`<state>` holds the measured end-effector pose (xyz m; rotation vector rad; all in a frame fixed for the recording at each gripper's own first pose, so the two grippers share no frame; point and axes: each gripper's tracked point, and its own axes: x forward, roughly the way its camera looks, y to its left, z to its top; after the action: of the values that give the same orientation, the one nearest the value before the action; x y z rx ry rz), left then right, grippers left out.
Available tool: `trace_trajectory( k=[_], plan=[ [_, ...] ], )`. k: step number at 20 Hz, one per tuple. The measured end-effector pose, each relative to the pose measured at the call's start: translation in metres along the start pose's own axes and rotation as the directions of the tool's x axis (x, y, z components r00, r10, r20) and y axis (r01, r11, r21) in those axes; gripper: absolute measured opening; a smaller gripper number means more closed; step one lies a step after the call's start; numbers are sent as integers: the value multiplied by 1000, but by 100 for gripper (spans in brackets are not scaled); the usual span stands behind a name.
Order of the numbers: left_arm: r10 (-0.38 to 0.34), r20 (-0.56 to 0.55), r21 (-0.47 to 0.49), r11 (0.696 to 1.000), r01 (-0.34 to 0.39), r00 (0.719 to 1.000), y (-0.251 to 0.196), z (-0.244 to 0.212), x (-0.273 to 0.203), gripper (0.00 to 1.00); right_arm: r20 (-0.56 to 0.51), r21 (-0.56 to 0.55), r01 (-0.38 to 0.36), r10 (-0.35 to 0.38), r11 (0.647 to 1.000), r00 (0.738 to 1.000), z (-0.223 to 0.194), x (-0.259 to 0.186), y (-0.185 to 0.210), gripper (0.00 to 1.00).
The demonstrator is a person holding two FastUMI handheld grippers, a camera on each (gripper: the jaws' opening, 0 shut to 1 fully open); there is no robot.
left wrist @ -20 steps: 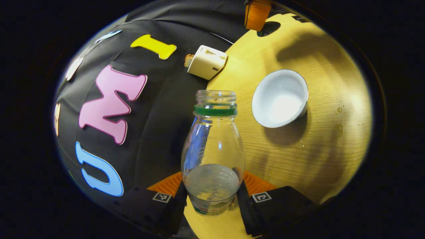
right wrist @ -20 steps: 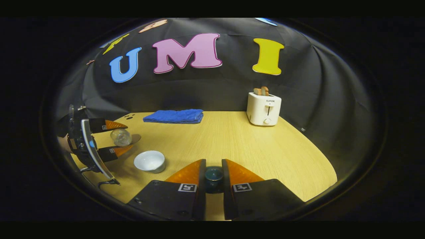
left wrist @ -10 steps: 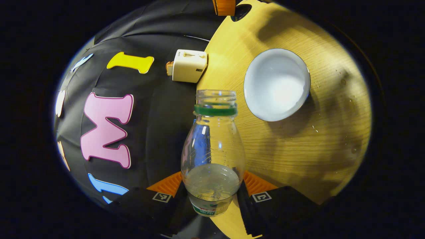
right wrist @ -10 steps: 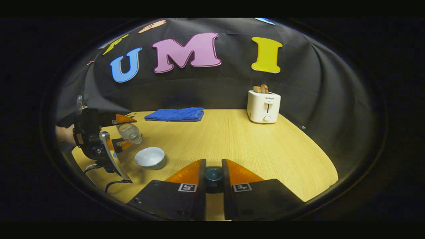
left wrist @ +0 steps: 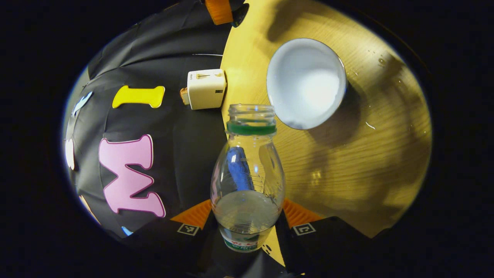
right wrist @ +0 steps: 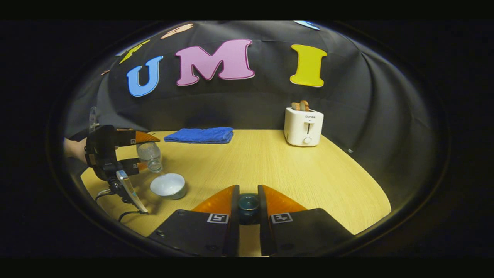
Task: Open the teacup lid with one hand, grasp the water bottle and pour water into the teacup with the other hand; after pouring, place the water bottle on the coaster and then close the teacup lid.
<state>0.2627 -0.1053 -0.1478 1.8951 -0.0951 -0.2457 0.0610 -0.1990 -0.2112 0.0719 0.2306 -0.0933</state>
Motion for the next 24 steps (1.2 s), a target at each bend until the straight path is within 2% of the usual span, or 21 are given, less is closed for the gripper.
trace_trajectory(
  k=[3, 9, 10, 13, 24],
  plan=[
    [-8, 6, 18, 1000, 8, 1000, 2, 1, 0, 73, -2, -4, -9, 9, 1000, 1000, -1, 0, 3, 25],
    [4, 32, 116, 993, -8, 999, 11, 5, 4, 72, -6, -13, -44, 44, 999, 999, -4, 0, 17, 25],
    [4, 33, 130, 991, -8, 999, 12, 5, 4, 73, -7, -13, -49, 49, 999, 999, -5, 1, 19, 22],
    [-5, 38, 153, 988, -1, 999, 12, 6, 5, 73, -10, -22, -65, 65, 998, 998, -7, 1, 25, 25],
    [20, 26, 245, 969, -26, 999, 27, 5, 1, 73, -14, -34, -58, 58, 998, 998, 0, 0, 19, 25]
  ],
)
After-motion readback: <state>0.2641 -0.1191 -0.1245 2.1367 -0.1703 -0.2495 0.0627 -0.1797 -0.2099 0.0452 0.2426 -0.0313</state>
